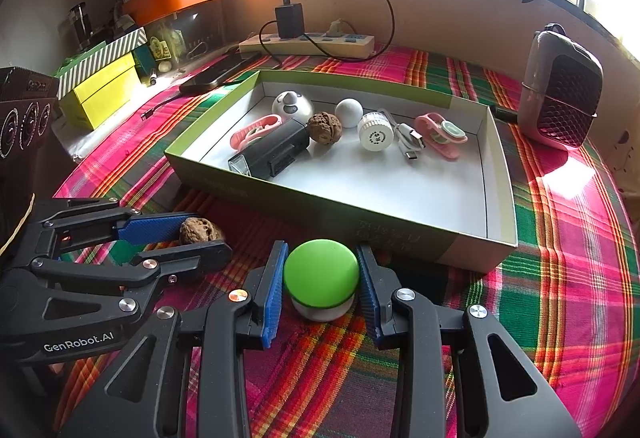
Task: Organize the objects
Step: 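Carry the walnut and green mushroom toy over the box with both tools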
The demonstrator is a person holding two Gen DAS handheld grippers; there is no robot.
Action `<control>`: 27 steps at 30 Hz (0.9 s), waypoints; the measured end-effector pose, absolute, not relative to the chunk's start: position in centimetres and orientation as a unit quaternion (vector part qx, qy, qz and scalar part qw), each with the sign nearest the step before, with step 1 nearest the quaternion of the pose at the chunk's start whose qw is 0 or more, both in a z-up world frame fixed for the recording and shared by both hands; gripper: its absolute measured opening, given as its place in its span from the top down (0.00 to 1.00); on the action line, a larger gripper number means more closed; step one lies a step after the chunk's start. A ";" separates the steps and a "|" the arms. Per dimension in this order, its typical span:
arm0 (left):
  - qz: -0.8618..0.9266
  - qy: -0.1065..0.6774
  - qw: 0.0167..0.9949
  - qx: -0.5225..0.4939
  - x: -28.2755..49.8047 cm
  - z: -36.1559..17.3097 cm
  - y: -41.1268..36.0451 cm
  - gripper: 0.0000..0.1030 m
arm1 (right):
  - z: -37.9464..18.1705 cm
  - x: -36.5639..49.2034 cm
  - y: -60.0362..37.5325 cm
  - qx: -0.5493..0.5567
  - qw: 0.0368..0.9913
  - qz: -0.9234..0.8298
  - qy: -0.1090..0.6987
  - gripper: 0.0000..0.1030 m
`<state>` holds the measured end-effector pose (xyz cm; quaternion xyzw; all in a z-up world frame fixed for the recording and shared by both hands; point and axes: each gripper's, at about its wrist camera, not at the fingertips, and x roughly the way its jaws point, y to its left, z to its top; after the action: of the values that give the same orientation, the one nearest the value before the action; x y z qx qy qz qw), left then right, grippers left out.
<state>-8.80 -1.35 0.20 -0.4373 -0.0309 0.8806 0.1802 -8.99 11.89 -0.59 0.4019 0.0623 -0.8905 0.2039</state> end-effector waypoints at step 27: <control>0.901 -0.017 0.173 -0.397 -8.4 3.7 -1.4 0.70 | 2.9 -8.4 14.2 0.370 0.200 -0.907 0.034 0.66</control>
<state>-8.42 -1.37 3.69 -0.3965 -0.0174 0.9014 0.1732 -8.44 14.18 2.91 0.3702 0.0342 -0.9065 0.2000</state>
